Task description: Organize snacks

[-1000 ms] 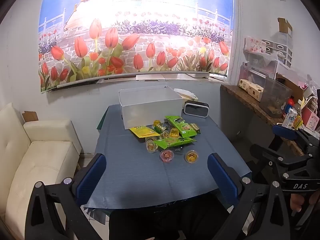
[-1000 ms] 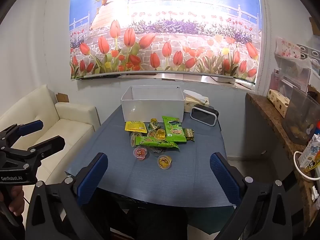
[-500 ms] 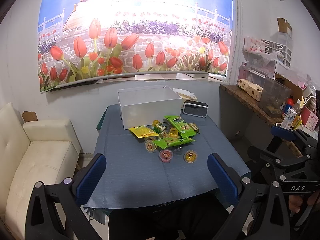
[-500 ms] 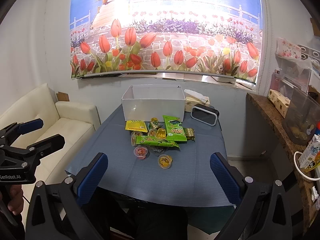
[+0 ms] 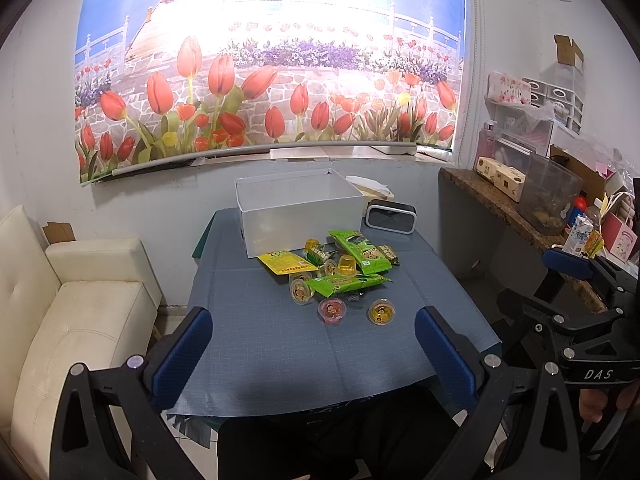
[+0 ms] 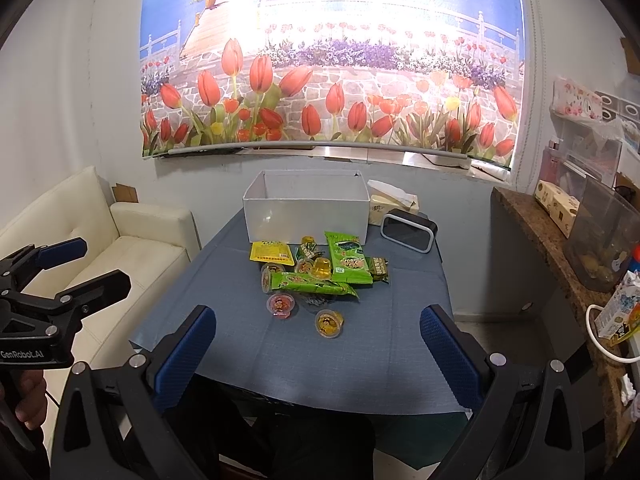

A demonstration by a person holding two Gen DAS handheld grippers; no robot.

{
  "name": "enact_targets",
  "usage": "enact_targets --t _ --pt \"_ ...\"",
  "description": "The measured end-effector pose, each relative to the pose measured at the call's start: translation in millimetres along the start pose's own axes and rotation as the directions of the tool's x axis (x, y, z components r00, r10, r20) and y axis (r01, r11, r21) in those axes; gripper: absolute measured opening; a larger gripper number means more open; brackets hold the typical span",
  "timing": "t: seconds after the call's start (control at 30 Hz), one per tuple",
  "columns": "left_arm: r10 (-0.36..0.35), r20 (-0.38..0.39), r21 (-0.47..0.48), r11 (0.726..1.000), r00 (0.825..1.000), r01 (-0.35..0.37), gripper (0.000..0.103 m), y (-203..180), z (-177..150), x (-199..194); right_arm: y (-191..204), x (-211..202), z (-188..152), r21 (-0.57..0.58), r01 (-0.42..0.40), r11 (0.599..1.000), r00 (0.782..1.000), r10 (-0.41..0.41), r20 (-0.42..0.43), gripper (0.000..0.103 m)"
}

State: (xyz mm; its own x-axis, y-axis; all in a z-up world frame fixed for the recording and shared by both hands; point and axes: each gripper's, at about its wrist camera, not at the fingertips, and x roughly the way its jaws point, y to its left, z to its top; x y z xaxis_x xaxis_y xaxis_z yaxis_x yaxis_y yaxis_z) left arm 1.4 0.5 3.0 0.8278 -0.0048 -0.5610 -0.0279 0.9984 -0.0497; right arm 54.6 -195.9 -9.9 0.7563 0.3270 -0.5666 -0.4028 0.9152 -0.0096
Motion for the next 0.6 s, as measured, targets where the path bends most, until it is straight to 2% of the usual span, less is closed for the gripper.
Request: enact_targets --t 0.6 --pt "-0.002 -0.003 0.001 1.0 1.0 0.002 0.103 -0.7 -3.0 3.0 0.3 -2.0 1.3 -0.002 0.001 1.0 1.0 -0.001 0.0 0.103"
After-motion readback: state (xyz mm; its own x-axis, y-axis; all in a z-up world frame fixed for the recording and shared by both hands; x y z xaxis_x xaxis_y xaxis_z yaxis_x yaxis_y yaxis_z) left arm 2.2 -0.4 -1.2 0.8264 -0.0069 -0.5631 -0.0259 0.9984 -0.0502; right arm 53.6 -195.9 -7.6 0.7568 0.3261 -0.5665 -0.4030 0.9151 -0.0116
